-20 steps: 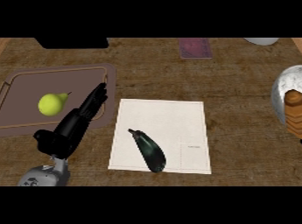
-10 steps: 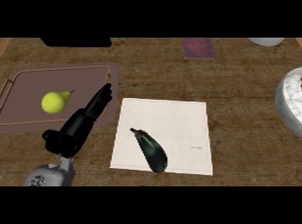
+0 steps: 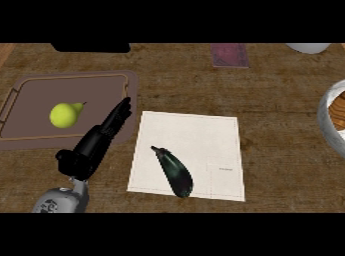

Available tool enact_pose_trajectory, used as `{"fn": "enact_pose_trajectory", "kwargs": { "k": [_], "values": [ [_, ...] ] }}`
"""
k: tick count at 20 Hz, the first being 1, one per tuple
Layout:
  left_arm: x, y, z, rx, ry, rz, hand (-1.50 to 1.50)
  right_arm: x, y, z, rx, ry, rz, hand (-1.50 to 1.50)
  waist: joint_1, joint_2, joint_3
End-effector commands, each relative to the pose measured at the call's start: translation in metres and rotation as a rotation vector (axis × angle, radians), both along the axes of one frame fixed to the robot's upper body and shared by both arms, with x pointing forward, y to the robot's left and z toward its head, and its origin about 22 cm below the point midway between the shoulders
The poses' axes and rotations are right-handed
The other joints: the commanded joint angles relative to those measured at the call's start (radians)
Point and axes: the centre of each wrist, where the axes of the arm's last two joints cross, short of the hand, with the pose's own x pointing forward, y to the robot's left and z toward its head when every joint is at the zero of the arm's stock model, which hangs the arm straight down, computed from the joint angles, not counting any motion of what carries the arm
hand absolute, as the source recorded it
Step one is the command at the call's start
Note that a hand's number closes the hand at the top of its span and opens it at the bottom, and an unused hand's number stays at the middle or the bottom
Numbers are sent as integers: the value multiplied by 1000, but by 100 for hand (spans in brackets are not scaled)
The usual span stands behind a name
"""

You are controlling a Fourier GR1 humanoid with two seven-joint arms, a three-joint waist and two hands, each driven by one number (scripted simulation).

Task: Pick the croissant from the placemat and place it in the bowl

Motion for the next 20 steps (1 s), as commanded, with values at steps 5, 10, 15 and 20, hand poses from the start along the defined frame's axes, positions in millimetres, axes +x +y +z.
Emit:
{"fn": "enact_pose_trajectory", "kwargs": {
  "k": [5, 10, 15, 20],
  "values": [
    [0, 11, 7, -15, -15, 13, 0, 32, -20, -5, 165, -98, 72, -150, -2, -2, 0],
    [-1, -3, 10, -6, 6, 23, 0, 33, -38, 24, 346, -229, -50, -150, -7, -6, 0],
    [2, -5, 3, 2, -15, 2, 0, 6, -88, 22, 502, -284, -189, -150, -11, -1, 1],
    [4, 1, 14, -7, -10, 5, 0, -31, -131, 16, 604, -325, -286, -150, 0, 3, 3]
  ]
}}
